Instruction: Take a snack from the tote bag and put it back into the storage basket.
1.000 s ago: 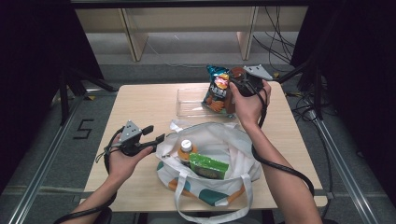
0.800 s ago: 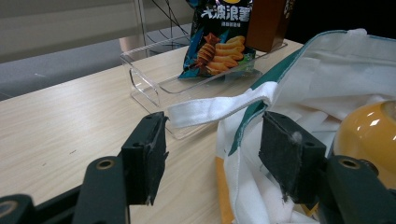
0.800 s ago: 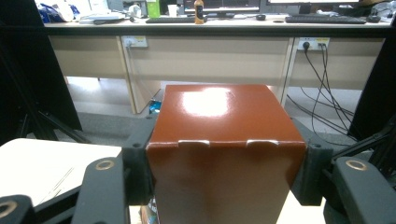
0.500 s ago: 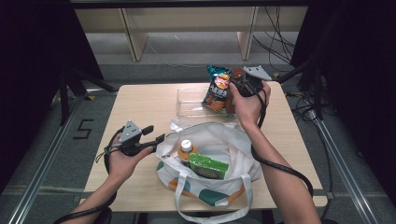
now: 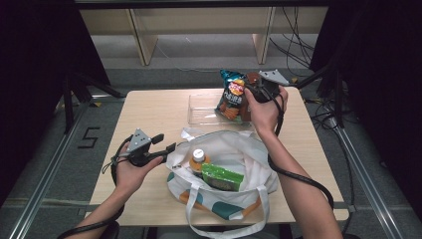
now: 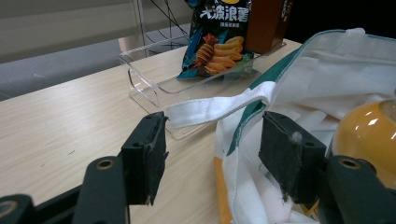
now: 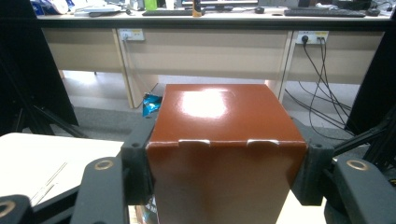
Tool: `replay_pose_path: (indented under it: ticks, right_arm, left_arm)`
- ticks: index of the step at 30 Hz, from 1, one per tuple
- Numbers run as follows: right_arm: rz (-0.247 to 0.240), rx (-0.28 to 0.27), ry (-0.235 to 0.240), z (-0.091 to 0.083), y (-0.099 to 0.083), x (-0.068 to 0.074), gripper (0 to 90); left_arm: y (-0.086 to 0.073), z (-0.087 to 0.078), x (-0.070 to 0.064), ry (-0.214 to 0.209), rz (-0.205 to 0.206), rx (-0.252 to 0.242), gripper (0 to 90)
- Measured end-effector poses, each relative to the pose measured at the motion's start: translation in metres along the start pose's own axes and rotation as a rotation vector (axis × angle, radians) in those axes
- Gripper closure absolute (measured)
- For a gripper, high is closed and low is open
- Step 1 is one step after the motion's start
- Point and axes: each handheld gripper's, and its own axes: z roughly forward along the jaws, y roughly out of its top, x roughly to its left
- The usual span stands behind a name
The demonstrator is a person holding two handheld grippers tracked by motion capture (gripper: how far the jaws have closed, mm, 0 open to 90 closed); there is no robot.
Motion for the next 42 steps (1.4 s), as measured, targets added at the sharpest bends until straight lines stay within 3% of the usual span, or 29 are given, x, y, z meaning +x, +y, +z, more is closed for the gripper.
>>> replay_pose_path:
  ticks: [4,5,7,16,22,30,42]
  right_arm:
    - [0.007,0.008,0.0,0.001,0.001,0.001,38.9]
    - [-0.02,0.004,0.005,0.002,0.001,-0.001,38.9]
    - [0.01,0.017,0.001,0.002,0.001,0.0,38.8]
    - [0.007,0.038,0.001,0.01,-0.003,-0.001,38.8]
    - [-0.025,0.033,-0.003,0.016,-0.004,-0.003,38.8]
    - [0.013,0.041,-0.01,0.018,-0.005,-0.002,38.8]
    - [-0.006,0.045,-0.015,0.021,-0.01,-0.001,39.0]
  left_arm:
    - [0.0,0.0,-0.001,0.003,-0.001,0.003,40.1]
    - [0.0,0.0,-0.001,0.002,-0.002,0.003,40.1]
    - [0.0,0.0,-0.001,0.006,0.0,0.007,40.1]
    - [0.0,0.0,0.0,0.003,0.003,0.002,40.0]
    - [0.001,-0.001,0.0,0.002,0.0,-0.004,40.1]
    - [0.0,0.0,0.0,-0.001,-0.002,-0.001,40.1]
    - [0.0,0.0,0.0,-0.001,0.004,0.005,40.1]
